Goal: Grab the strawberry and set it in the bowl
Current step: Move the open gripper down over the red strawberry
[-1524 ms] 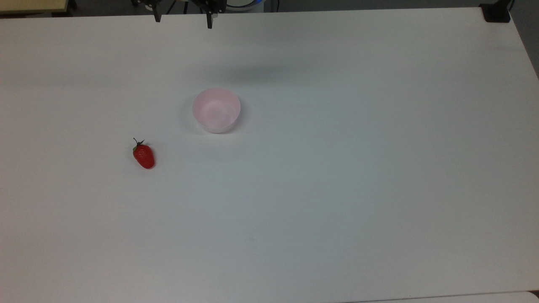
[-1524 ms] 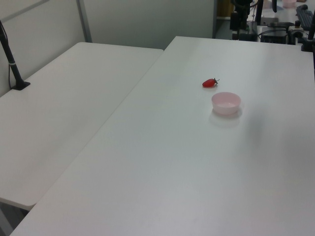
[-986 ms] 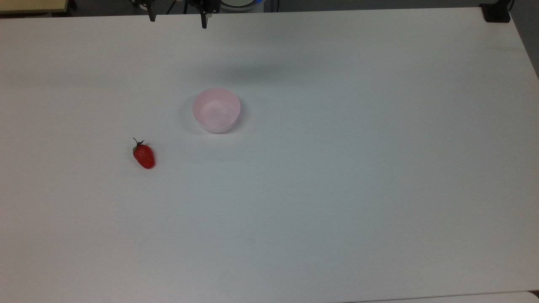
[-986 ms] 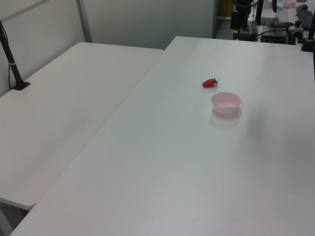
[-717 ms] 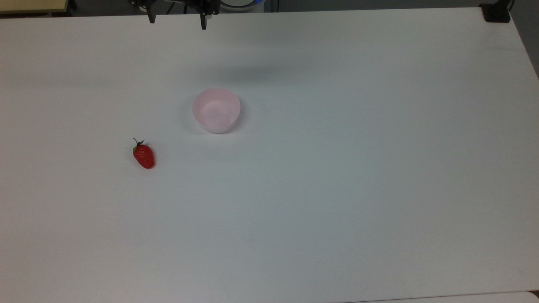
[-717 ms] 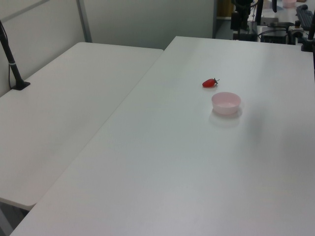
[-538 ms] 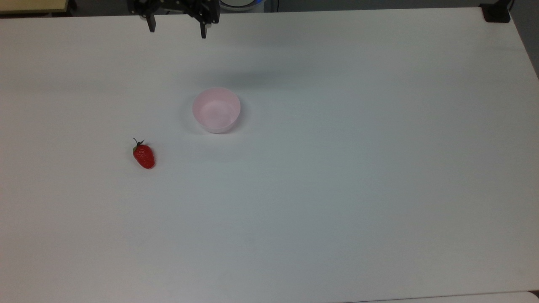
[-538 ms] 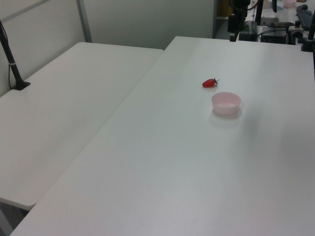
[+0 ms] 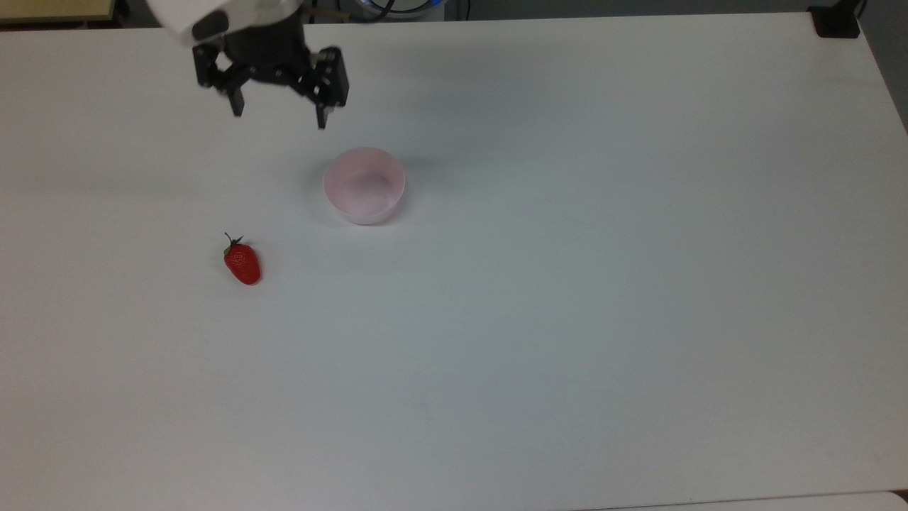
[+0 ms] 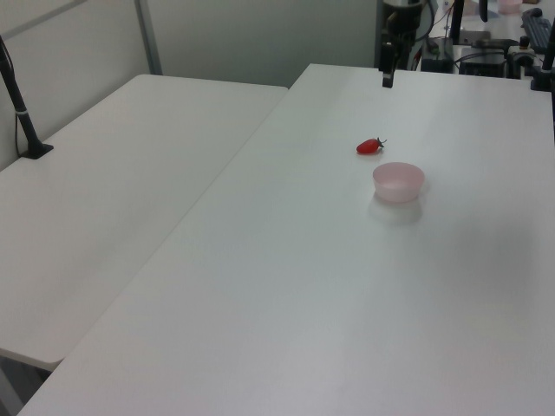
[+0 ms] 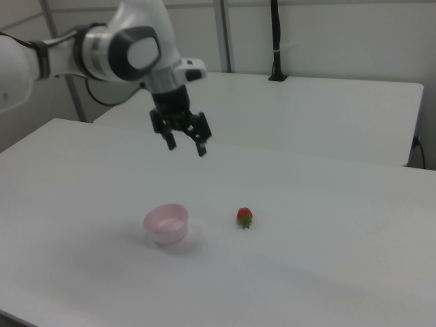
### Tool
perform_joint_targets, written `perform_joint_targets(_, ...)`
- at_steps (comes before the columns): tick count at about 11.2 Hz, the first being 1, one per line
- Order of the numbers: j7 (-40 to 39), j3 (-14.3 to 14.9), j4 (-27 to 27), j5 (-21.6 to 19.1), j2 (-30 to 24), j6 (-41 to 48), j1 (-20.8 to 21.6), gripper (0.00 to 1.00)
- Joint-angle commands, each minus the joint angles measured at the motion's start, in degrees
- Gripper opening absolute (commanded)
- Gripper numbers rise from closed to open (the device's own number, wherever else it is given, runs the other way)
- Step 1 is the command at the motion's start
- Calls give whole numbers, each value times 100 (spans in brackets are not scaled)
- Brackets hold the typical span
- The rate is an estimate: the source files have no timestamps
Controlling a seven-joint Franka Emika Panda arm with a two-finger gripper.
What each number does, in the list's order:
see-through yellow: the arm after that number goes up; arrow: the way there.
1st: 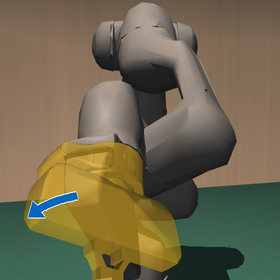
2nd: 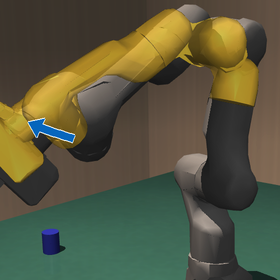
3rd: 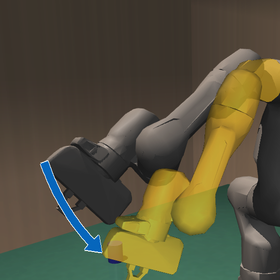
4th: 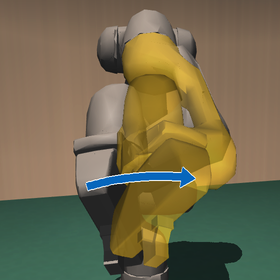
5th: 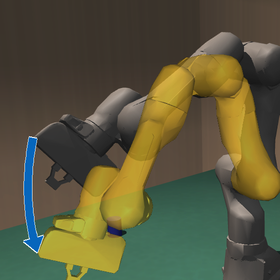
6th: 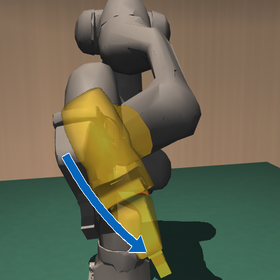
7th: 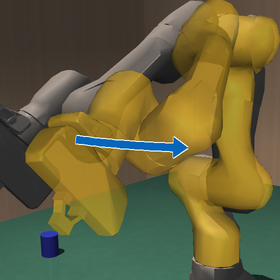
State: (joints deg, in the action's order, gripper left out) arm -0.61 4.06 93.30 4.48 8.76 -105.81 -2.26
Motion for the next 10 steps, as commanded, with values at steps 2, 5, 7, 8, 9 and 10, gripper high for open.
perform_joint_targets(2,-947,34,-672,-114,1099,-317,-397,100)
perform_joint_targets(5,-2214,34,-725,-122,1592,-676,-652,100)
perform_joint_targets(7,-2644,34,-752,-105,1873,-834,-758,99)
perform_joint_targets(8,-2725,34,-752,-79,2014,-1001,-750,95)
perform_joint_targets(9,-2717,25,-743,-61,2120,-1089,-732,93)
perform_joint_targets(10,-2682,25,-752,-61,2225,-1195,-723,92)
